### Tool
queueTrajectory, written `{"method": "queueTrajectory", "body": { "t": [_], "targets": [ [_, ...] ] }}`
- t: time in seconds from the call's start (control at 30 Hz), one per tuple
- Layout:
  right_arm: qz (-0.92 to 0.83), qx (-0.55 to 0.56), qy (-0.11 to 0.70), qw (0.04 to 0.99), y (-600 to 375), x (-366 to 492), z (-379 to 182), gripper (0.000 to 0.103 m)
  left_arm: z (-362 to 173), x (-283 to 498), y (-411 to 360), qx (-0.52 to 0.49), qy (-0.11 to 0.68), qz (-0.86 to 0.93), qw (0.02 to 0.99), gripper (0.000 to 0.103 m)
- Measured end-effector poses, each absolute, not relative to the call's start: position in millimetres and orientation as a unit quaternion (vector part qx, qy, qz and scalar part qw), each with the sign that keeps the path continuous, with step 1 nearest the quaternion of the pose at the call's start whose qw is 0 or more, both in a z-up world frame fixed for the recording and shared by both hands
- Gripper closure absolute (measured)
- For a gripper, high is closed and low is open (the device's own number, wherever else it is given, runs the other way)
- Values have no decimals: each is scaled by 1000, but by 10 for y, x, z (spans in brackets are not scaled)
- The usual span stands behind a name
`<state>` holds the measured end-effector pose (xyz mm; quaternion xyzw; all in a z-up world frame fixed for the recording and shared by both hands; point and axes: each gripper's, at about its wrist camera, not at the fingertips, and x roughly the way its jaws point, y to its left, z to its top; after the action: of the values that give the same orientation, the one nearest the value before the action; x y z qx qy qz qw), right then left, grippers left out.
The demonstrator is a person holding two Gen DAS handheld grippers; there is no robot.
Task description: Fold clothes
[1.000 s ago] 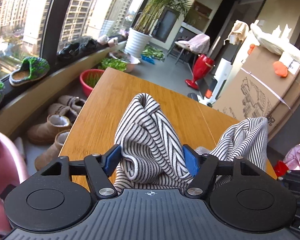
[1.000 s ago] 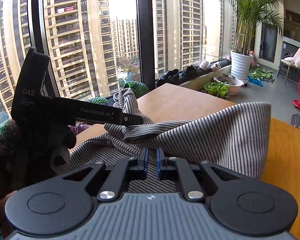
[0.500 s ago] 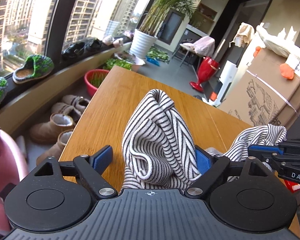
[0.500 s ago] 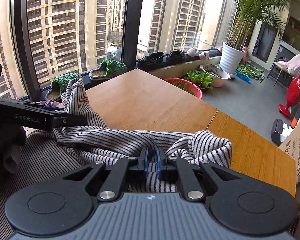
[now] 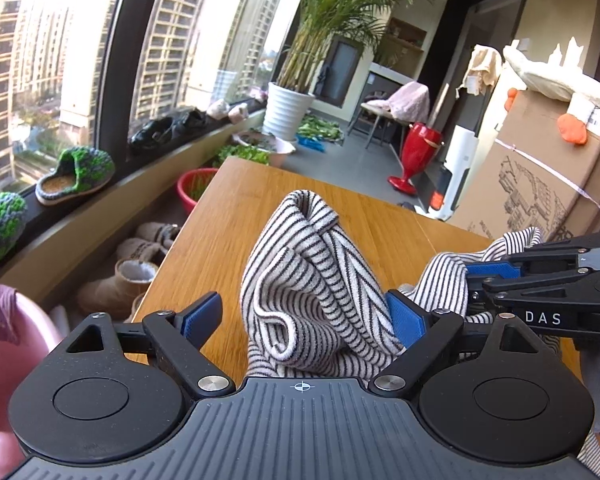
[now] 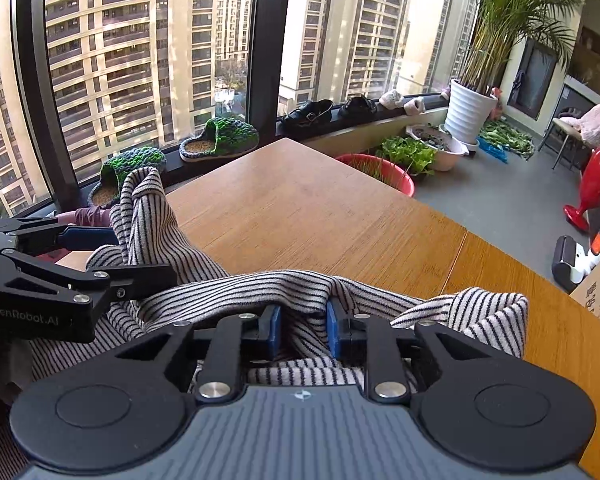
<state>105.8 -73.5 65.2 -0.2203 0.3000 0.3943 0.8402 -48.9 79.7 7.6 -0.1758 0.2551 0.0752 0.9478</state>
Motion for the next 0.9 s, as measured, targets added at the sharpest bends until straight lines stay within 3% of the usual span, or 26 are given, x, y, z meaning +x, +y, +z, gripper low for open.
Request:
{"method": "queueTrajectory", "body": {
  "t": [0.13,0.17,0.23,0.3,0.4,0.63,0.83,0.9],
  "targets": [
    [392,-217,252,858,-800,1029,982,90,100,-539,765,-170,236,74,954,9],
    [379,-212,227,872,-844,998,1084,103,100,-543,762,-169,236,76,954,9],
    [328,-196,148,912,-1011,985,1402,103,86,-525,774,-175,245,81,950,9],
    [314,-138,142,928,-1214,1102,1686,103,81,-527,789,-179,244,79,950,9],
    [346,-107,166,917,-1369,1187,1866,102,81,-532,792,-180,242,78,950,9],
    [393,-174,290,855,-1082,1218,1152,98,82,-508,840,-185,244,77,949,9],
    [392,-145,350,838,-1025,1273,797,79,67,-489,857,-190,244,75,948,9],
    [390,-140,350,840,-956,1306,730,79,62,-489,865,-191,244,75,948,9]
  ]
}}
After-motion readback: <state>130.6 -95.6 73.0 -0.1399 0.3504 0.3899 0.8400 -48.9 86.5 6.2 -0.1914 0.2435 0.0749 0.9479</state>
